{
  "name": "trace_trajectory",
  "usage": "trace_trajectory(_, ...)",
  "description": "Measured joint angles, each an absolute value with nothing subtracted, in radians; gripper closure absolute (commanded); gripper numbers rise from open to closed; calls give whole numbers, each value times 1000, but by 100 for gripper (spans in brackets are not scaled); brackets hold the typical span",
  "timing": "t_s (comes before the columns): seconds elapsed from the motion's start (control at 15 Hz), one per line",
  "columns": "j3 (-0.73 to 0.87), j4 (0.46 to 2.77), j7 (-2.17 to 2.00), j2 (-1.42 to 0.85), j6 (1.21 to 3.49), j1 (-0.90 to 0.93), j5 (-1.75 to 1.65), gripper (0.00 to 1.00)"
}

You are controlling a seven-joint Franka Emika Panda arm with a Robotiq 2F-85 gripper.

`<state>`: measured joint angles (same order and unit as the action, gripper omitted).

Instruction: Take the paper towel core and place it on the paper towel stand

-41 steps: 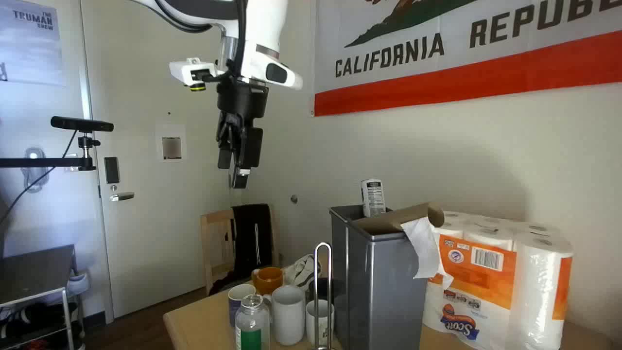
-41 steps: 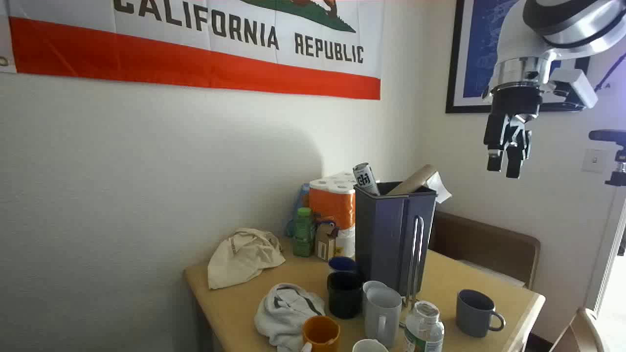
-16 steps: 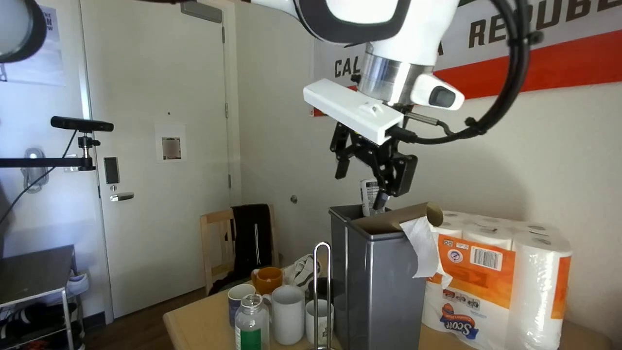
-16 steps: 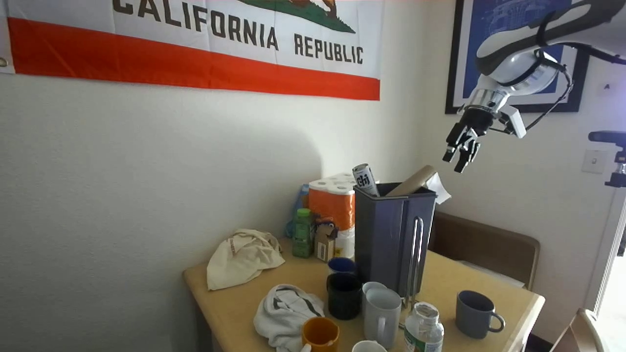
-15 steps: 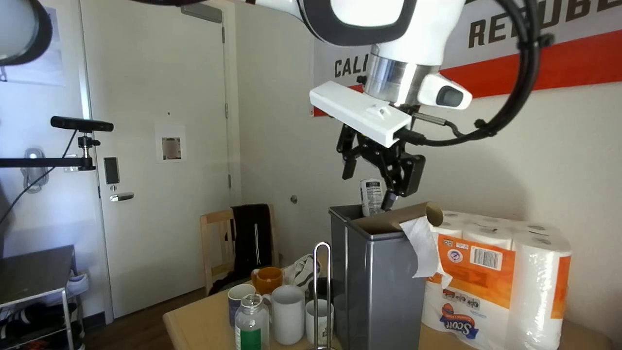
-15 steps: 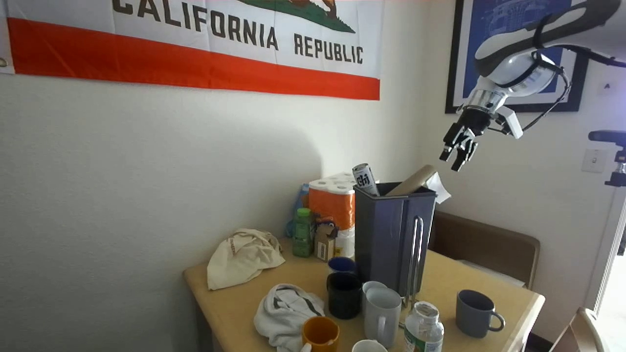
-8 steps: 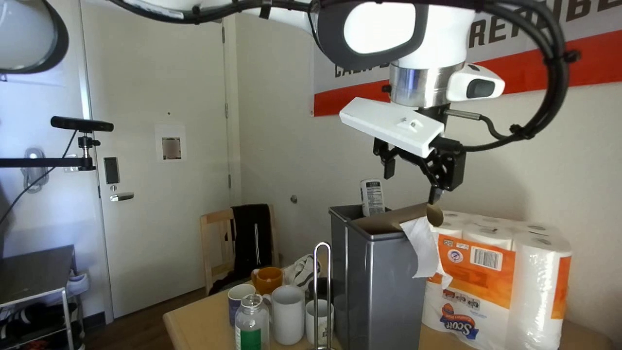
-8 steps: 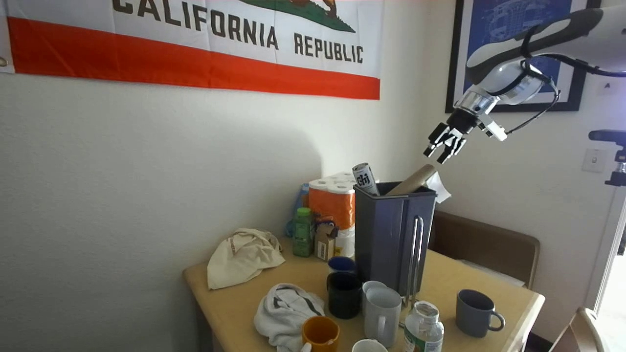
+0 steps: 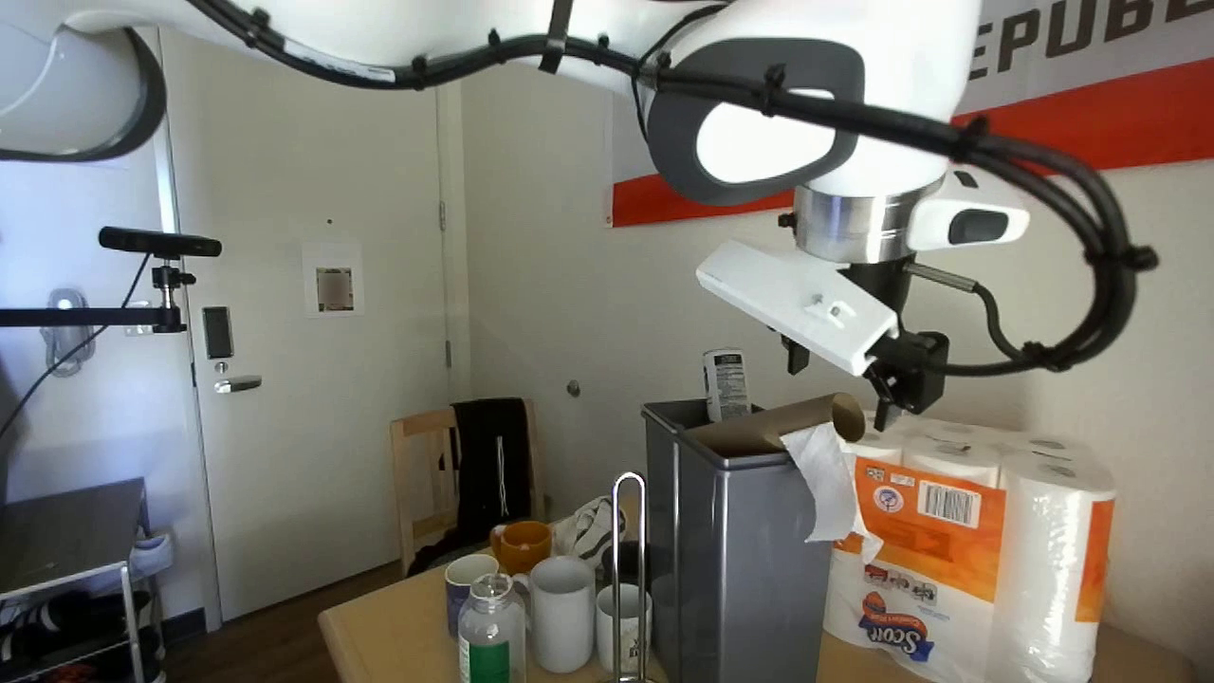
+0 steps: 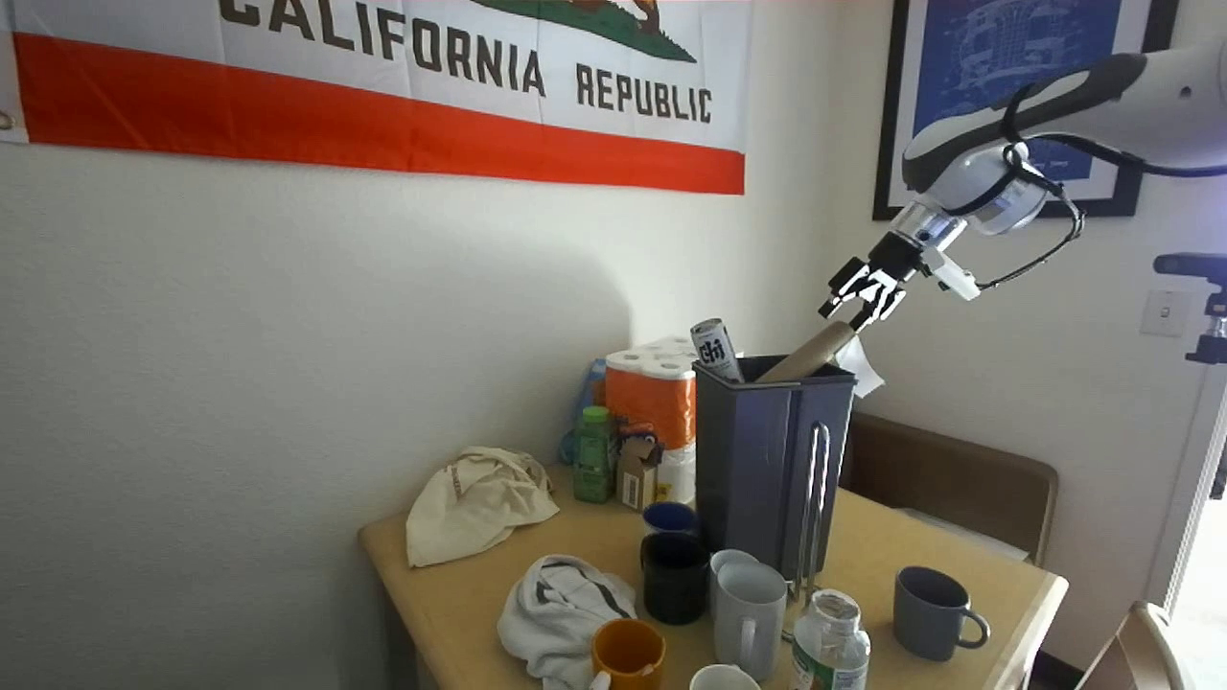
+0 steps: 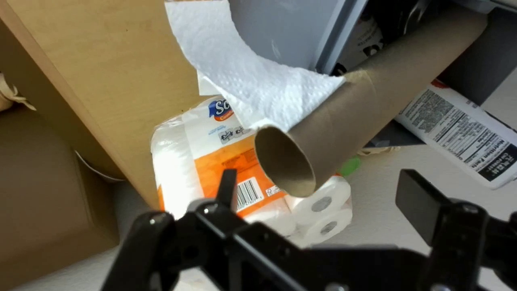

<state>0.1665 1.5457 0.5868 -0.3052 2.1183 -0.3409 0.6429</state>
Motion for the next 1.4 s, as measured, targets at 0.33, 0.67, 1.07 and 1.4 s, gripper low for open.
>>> trace_trajectory(0.33,148,1546,589,-342,2105,-379,749,0)
trace_trajectory(0.67,139,1533,589,-345,2008,-391,835,7)
trace_trajectory(1.07,144,1515,581,-344,1833,-397,877,56)
trace_trajectory(1.4,160,1507,556,-342,1743,-404,877,80)
